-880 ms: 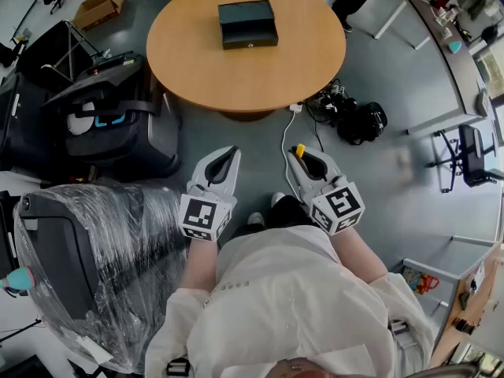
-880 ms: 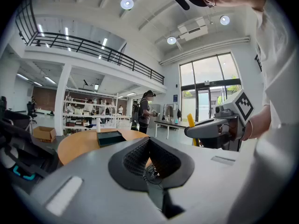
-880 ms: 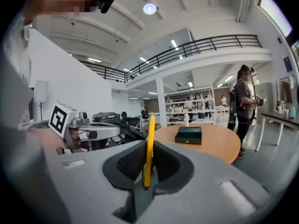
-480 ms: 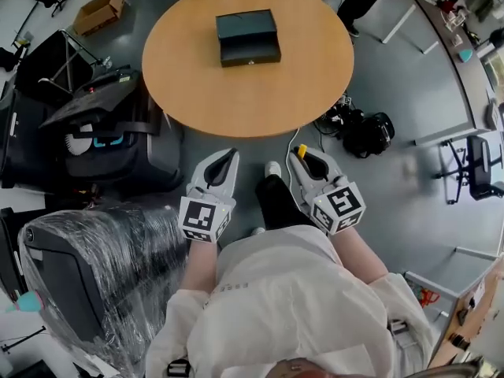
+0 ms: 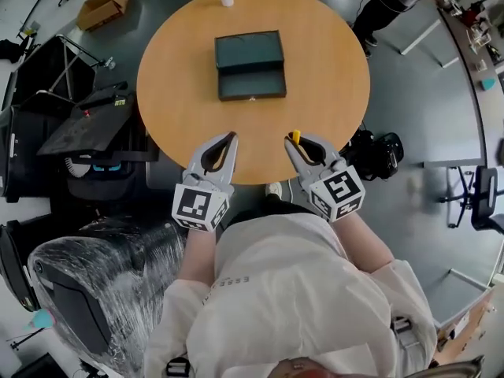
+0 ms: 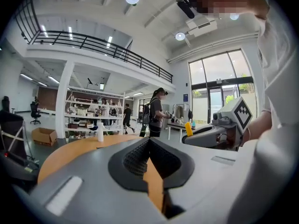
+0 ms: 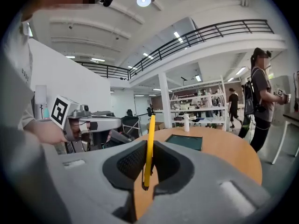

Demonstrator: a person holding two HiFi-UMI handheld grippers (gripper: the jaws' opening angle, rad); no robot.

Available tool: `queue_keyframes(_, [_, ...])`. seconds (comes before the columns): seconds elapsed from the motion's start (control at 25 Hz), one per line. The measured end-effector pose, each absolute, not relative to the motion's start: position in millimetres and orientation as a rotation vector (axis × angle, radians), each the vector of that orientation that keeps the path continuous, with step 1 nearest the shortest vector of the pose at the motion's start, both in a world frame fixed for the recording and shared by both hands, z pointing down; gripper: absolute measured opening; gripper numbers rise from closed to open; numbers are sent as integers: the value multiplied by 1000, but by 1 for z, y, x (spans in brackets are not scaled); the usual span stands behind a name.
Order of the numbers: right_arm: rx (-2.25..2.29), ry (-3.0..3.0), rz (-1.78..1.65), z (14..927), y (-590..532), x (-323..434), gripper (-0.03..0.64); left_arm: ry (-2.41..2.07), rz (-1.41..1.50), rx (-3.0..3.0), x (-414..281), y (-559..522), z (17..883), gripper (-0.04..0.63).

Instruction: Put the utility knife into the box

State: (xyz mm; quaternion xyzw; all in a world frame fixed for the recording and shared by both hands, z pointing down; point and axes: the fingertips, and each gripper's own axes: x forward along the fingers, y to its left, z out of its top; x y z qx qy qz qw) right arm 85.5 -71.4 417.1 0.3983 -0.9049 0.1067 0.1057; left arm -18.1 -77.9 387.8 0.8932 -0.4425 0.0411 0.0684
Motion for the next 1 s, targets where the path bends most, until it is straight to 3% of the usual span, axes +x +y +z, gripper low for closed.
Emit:
queue_keyframes(0.56, [1096, -2591, 396, 450, -175, 69, 29, -1278, 181, 2676, -17, -175, 417, 15])
queue_keyframes(1.0, [930, -2415, 337, 532, -252, 19, 31, -1193, 235, 2684, -39, -241, 467, 15])
